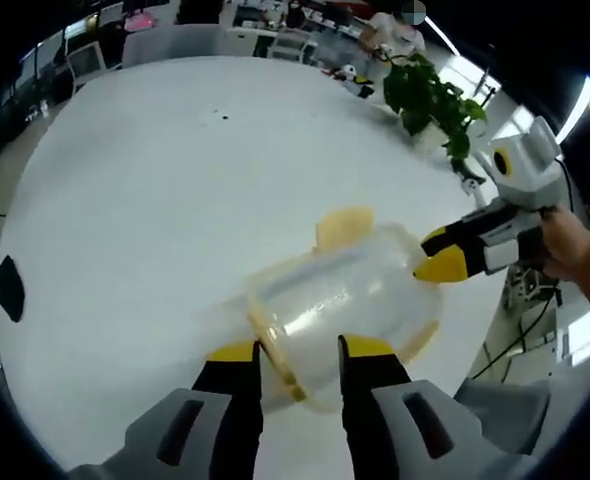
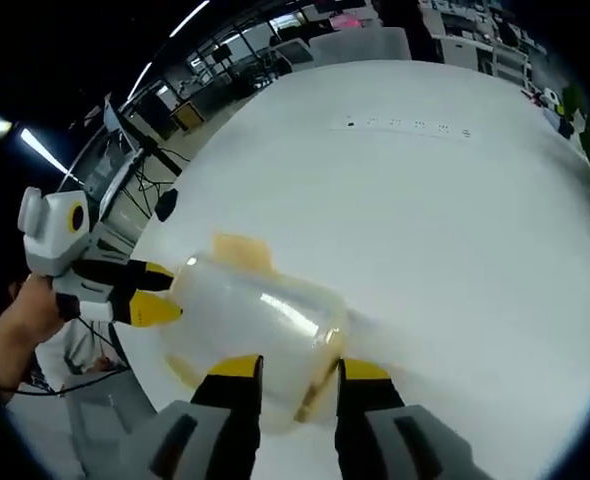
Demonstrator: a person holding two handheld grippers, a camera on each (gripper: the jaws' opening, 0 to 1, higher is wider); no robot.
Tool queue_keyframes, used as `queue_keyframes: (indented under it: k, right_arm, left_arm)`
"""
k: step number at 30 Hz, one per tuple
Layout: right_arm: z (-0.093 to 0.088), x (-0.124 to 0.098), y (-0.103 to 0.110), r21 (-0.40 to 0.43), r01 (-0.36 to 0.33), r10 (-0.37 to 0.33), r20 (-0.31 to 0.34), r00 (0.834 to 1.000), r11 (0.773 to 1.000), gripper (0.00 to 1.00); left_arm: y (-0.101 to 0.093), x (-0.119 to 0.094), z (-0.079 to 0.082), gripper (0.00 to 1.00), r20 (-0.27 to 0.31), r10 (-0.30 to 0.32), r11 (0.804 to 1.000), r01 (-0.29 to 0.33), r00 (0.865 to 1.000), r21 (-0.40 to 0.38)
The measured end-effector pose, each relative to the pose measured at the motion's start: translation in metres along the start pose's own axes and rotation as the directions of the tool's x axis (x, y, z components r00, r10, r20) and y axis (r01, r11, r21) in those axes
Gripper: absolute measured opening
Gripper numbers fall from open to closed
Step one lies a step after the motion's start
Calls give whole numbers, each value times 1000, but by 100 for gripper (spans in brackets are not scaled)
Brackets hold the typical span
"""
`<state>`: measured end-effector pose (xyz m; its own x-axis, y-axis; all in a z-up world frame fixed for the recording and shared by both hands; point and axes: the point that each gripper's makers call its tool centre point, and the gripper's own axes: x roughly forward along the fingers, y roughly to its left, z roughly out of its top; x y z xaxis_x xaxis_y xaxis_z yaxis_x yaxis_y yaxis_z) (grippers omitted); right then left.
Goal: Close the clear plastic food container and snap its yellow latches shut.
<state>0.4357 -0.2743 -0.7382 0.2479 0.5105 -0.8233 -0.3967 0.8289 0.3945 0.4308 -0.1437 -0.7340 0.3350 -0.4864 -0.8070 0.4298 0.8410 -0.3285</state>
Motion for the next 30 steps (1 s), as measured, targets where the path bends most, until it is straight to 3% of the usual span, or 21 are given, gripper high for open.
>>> queue_keyframes:
  k: [6,9,14,17,30]
  right_arm:
    - [-1,-2,0,-1,4,-4,-1,1000,1000,26]
    - [-1,-3,1,-25,6,-6,-4,1000,1000,26]
    - [-5,-4,3,-93,1,-3,-23,1000,996,26]
    - [-6,-6,3,-129,8,-13,-35,999,992,25]
    - [1,-16,7,-251,16,-29,-50,998,968,26]
  left_arm:
    - [1,0,2,28,-5,-11,1000,12,1000,16]
    - [-1,0,2,32,-21,-28,996,29,999,80]
    - [-3,2,-3,37,-40,-36,993,40,999,111]
    - [-5,0,-4,39,-57,-36,980,47,998,191]
    - [-2,-8,-8,41,-117,-31,958,63,993,281]
